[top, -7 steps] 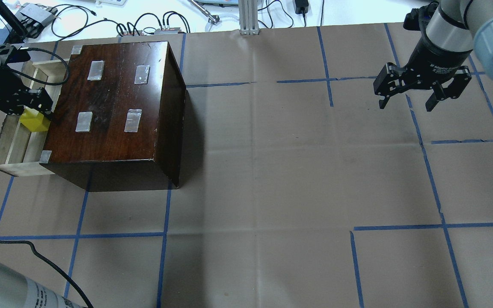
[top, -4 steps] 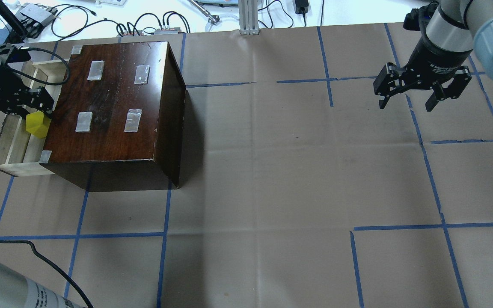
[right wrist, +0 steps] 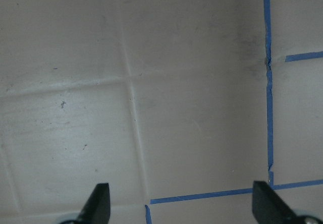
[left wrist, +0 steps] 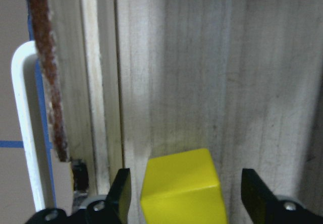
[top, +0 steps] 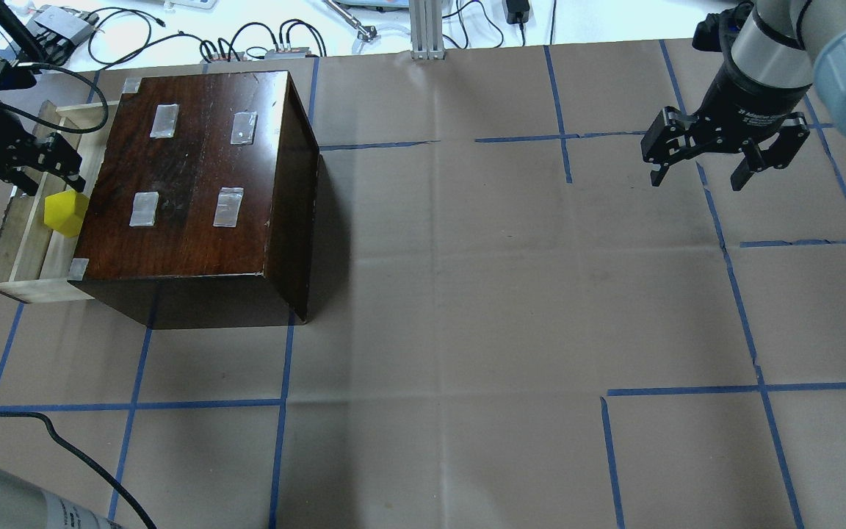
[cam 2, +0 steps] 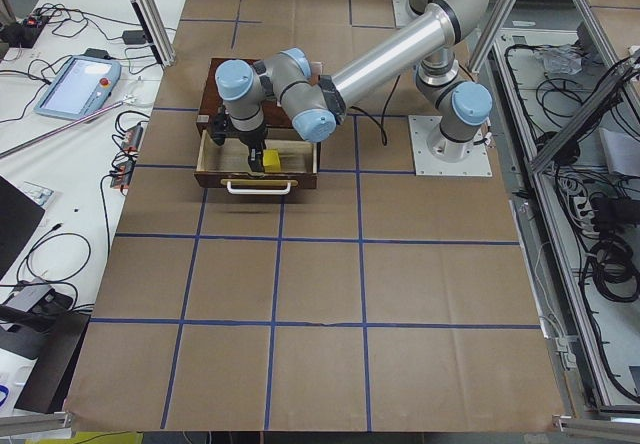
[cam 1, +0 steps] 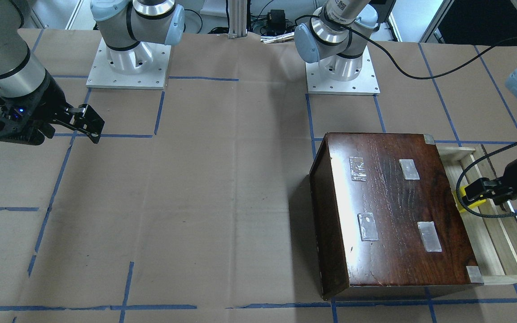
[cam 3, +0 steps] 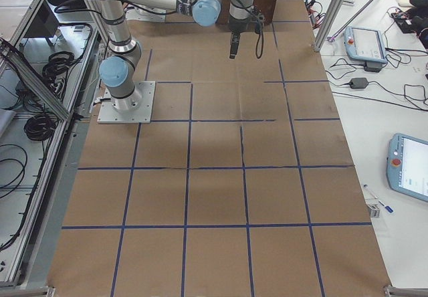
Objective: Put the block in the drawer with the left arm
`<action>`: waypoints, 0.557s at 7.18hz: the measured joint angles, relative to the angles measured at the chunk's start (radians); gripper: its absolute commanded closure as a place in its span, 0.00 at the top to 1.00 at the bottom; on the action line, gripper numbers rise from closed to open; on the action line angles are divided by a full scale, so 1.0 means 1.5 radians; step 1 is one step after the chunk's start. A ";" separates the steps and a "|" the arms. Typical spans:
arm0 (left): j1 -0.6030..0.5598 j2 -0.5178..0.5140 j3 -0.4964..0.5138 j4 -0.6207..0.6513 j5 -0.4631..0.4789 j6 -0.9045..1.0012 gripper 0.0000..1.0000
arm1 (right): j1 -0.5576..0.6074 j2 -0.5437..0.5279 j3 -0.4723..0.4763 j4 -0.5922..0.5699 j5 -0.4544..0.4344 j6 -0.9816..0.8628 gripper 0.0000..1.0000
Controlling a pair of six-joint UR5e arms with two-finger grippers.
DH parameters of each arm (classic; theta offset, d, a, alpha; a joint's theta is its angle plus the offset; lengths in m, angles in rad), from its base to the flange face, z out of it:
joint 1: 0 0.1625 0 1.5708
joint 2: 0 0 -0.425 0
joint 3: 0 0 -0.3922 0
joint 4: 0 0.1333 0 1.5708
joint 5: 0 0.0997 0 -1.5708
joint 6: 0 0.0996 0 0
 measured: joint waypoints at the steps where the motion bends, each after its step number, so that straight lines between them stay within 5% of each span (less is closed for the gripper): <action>1: -0.001 0.023 0.000 -0.003 -0.002 0.000 0.98 | 0.000 0.000 0.000 0.000 0.000 0.000 1.00; 4: -0.066 0.100 -0.016 -0.013 -0.027 -0.044 0.99 | 0.000 0.000 0.001 0.000 0.000 0.000 1.00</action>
